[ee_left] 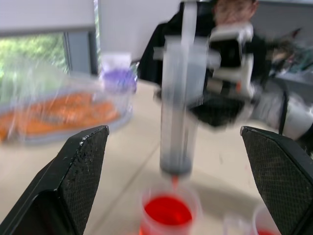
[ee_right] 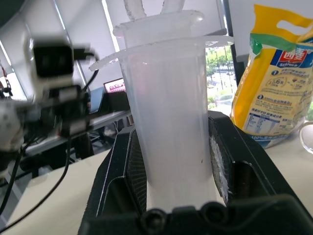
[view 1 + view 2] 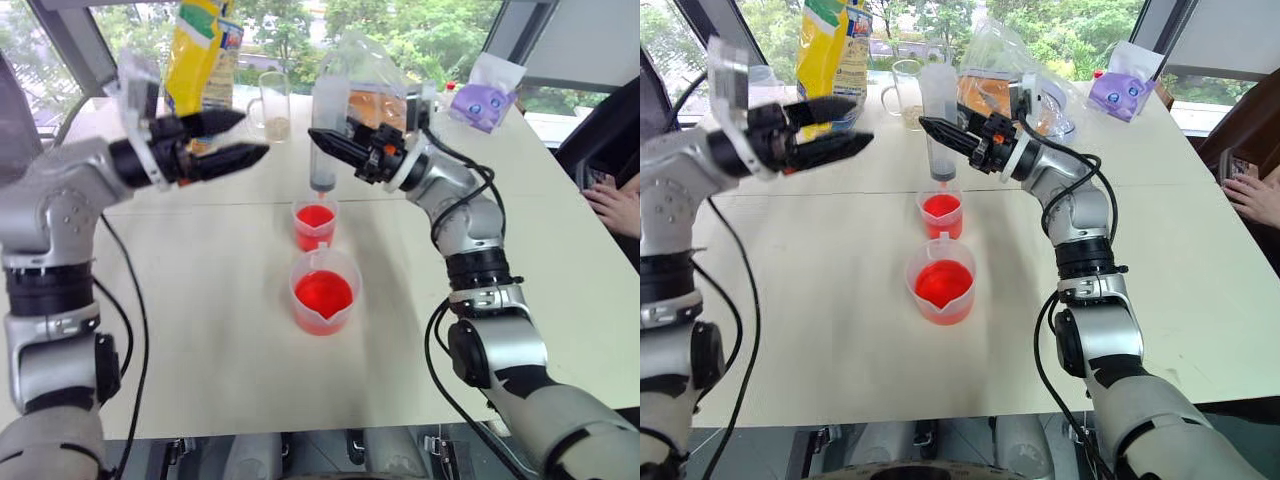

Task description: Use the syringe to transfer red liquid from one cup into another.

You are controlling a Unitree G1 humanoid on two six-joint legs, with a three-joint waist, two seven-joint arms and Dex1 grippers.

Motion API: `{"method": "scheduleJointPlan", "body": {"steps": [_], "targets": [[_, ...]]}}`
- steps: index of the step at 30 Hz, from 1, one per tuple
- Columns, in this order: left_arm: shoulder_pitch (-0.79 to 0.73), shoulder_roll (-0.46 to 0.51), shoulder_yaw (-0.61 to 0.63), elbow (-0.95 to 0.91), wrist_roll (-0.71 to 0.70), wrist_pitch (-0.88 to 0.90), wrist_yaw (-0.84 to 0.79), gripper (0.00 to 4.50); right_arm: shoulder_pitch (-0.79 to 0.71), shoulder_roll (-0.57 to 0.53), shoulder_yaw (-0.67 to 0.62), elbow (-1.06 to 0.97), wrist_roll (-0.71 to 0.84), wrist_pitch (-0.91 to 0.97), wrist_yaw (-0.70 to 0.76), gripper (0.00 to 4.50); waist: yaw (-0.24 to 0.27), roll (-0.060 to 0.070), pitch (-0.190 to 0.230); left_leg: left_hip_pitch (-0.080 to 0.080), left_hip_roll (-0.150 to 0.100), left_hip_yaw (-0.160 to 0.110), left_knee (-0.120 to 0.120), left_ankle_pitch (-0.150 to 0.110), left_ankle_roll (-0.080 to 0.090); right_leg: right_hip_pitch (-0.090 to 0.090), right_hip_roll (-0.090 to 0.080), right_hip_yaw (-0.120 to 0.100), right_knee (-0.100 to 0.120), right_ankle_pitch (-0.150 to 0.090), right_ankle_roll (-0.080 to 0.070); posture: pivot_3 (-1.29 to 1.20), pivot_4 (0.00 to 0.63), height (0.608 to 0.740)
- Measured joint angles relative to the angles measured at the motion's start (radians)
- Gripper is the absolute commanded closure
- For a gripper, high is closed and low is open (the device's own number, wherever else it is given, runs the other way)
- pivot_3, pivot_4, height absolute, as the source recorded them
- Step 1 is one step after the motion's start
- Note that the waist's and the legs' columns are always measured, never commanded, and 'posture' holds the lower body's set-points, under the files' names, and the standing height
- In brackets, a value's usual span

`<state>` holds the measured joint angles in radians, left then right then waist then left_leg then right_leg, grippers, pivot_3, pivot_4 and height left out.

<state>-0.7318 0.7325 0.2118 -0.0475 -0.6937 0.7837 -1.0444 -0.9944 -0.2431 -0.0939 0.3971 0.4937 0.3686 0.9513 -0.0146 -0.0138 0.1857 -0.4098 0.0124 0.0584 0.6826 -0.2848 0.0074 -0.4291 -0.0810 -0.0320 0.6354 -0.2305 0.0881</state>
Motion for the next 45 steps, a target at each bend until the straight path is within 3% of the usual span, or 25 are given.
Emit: {"method": "scheduleJointPlan", "body": {"steps": [7, 12, 17, 27, 28, 32, 33, 39, 45], "targets": [[0.164, 0.041, 0.006, -0.156, -0.064, 0.023, -0.013, 0.05, -0.161, -0.25, -0.077, -0.024, 0.04, 0.502, -0.248, 3.13, 0.001, 0.0, 0.0, 0.0, -0.001, -0.002, -0.002, 0.0, 0.0, 0.0, -0.006, -0.001, -0.003, -0.002, -0.006, 0.0, 0.15, 0.74], [0.212, 0.036, 0.004, -0.215, -0.095, 0.031, 0.014, 0.05, -0.093, -0.401, 0.02, -0.069, 0.023, 0.909, -0.315, 3.13, -0.006, 0.001, 0.0, -0.001, -0.001, -0.001, -0.005, 0.0, 0.0, -0.001, -0.007, 0.0, -0.005, -0.002, -0.007, 0.0, 0.15, 0.74], [0.253, 0.018, -0.001, -0.24, -0.103, 0.029, 0.033, 0.05, -0.058, -0.452, 0.084, -0.077, -0.007, 1.175, -0.384, 3.13, -0.005, 0.002, 0.001, -0.002, -0.001, -0.001, -0.005, 0.0, 0.0, -0.002, -0.006, 0.0, -0.004, -0.002, -0.007, 0.0, 0.15, 0.74], [0.277, 0.009, -0.017, -0.27, -0.104, 0.017, 0.058, 0.05, 0.099, -0.449, 0.087, -0.065, -0.068, 1.197, -0.457, 3.13, 0.002, 0.001, 0.001, -0.003, -0.001, 0.0, -0.001, -0.002, 0.003, 0.0, 0.001, -0.001, -0.005, 0.001, -0.002, 0.0, 0.15, 0.74], [0.277, 0.009, -0.021, -0.27, -0.104, 0.017, 0.061, 0.0, 0.106, -0.449, 0.086, -0.071, -0.069, 1.192, -0.457, 2.12, 0.002, 0.001, 0.001, -0.003, -0.001, 0.0, -0.001, -0.002, 0.003, 0.0, 0.001, -0.001, -0.005, 0.001, -0.002, 0.0, 0.15, 0.74], [0.287, 0.009, -0.022, -0.274, -0.107, 0.017, 0.068, 0.0, 0.128, -0.451, 0.083, -0.097, -0.073, 1.178, -0.447, 0.28, 0.002, 0.001, 0.001, -0.002, -0.001, 0.0, -0.001, -0.002, 0.003, 0.0, 0.002, -0.001, -0.005, 0.001, -0.002, 0.0, 0.15, 0.74], [0.29, 0.009, -0.021, -0.276, -0.112, 0.018, 0.069, 0.0, 0.133, -0.456, 0.085, -0.108, -0.073, 1.174, -0.438, 0.07, 0.003, 0.001, 0.001, -0.002, -0.001, 0.0, -0.001, -0.002, 0.003, 0.0, 0.002, -0.001, -0.005, 0.001, -0.002, 0.0, 0.15, 0.74], [0.297, 0.023, -0.019, -0.287, -0.14, 0.022, 0.072, 0.0, 0.192, -0.612, 0.145, -0.308, -0.037, 1.07, -0.306, 0.07, 0.003, 0.001, 0.001, -0.002, -0.001, 0.0, -0.001, -0.002, 0.004, 0.0, 0.002, -0.001, -0.005, 0.0, -0.001, 0.0, 0.15, 0.74], [0.354, 0.087, 0.011, -0.325, -0.171, 0.037, 0.059, 0.0, 0.247, -0.786, 0.094, -0.572, 0.095, 0.935, -0.056, 0.07, 0.0, 0.001, 0.001, -0.002, 0.001, -0.001, -0.001, -0.002, 0.003, 0.0, 0.004, -0.001, -0.005, 0.0, -0.001, 0.0, 0.15, 0.74]]}}
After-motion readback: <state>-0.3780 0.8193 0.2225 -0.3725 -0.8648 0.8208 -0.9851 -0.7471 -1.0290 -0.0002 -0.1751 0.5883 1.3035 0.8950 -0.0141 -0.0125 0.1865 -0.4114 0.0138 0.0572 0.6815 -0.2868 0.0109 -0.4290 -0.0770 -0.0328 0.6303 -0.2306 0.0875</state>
